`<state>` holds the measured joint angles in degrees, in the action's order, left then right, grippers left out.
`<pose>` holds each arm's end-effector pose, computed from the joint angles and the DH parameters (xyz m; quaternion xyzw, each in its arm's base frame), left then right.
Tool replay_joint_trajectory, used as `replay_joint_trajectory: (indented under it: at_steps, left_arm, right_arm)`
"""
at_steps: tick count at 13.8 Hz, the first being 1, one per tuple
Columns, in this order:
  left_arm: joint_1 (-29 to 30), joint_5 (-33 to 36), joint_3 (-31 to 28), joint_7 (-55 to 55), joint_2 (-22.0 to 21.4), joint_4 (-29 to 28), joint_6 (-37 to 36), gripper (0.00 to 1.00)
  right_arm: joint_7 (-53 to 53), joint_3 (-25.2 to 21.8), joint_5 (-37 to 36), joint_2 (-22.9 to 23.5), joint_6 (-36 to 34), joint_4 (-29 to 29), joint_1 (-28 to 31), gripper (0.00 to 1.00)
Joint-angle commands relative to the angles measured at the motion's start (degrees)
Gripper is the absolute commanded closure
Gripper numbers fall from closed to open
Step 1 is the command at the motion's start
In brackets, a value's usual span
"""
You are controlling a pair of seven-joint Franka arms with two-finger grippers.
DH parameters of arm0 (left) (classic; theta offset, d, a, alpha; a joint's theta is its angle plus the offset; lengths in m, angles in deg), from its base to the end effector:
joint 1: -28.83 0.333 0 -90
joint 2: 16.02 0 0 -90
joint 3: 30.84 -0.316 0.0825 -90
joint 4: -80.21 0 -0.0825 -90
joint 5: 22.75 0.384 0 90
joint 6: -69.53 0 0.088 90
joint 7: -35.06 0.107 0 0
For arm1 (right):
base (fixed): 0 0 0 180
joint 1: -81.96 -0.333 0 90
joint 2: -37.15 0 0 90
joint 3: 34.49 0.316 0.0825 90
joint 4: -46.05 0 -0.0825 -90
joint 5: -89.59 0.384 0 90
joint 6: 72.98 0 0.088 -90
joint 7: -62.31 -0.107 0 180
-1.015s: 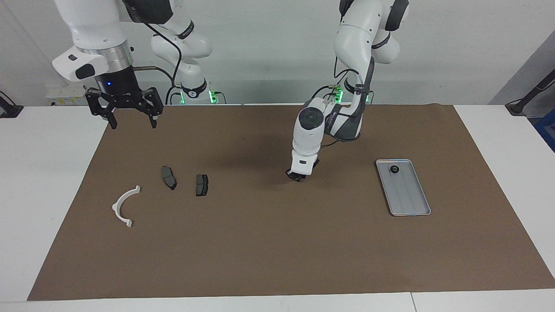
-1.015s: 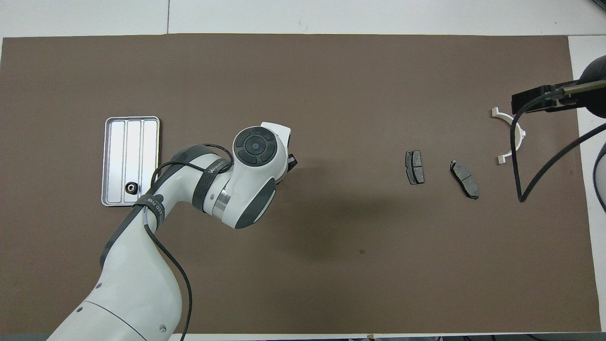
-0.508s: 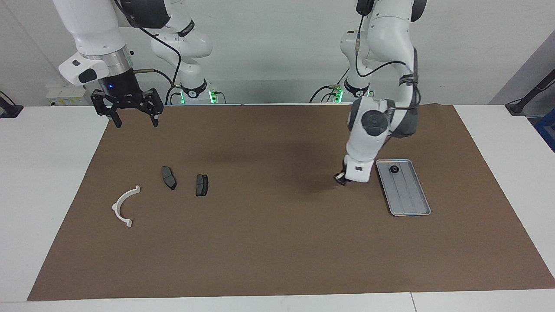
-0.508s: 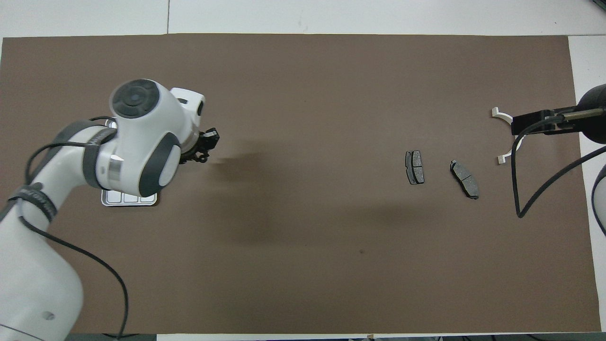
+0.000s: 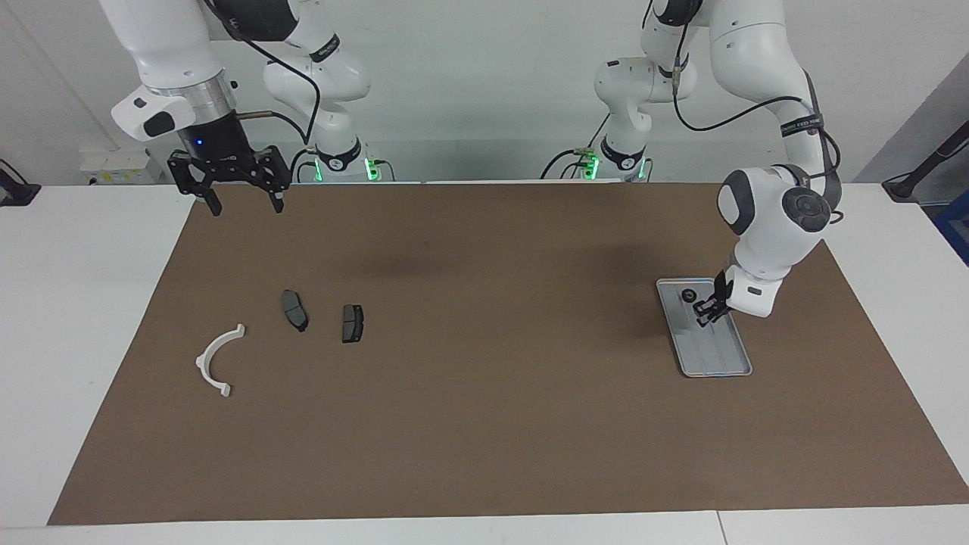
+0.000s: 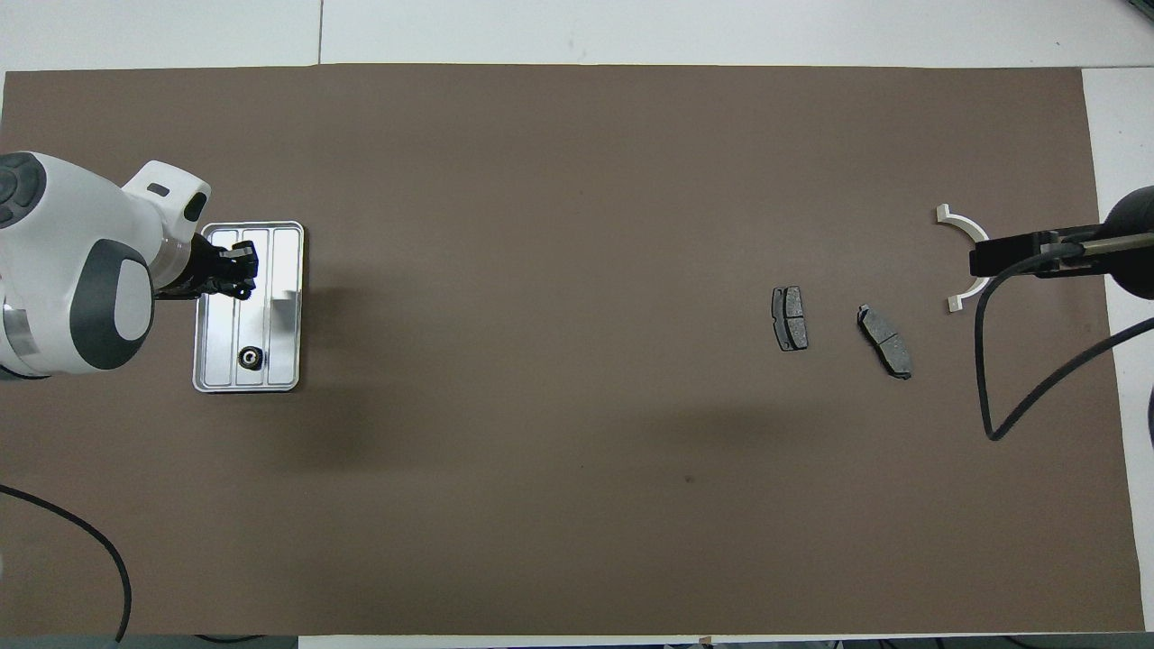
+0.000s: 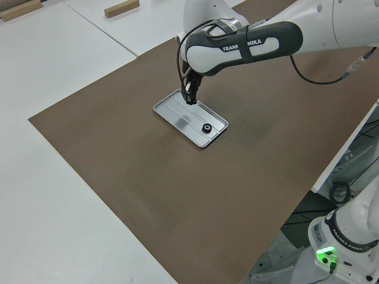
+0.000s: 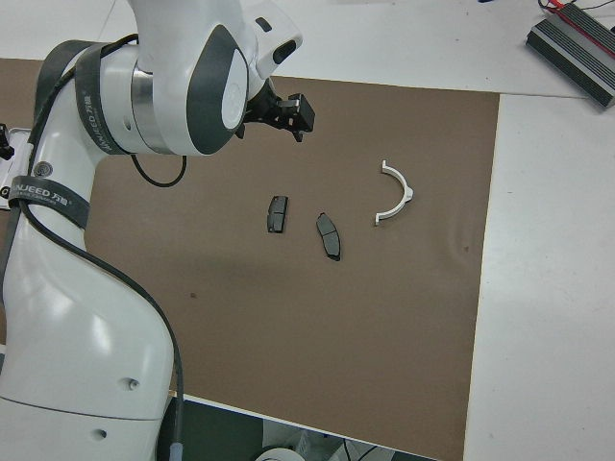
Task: Pick bearing gear from pile to tray
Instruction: 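Carry the ring with the left gripper and lower it into the tray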
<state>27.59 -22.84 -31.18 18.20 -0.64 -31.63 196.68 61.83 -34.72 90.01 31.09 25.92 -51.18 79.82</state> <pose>0.6068 -0.0097 0.3421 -0.9903 -0.1392 0.0006 0.0003 0.5356 0.0184 0.6364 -0.9976 -0.0121 -0.0673 0.0053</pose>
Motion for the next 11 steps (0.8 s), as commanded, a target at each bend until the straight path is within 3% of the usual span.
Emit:
replay_joint_trajectory:
  at_steps: [1, 11]
  left_arm:
    - [0.35, 0.17, 0.69, 1.04, 1.31, -1.89, 4.59, 1.00]
    - [1.41, 0.26, 0.69, 1.75, 4.04, -1.89, 8.20, 1.00]
  right_arm:
    - [1.09, -0.83, 1.43, -1.06, -4.48, 1.17, -0.50, 0.00]
    - [0.82, -0.91, 0.38, -0.88, -7.67, 0.55, -0.50, 0.00]
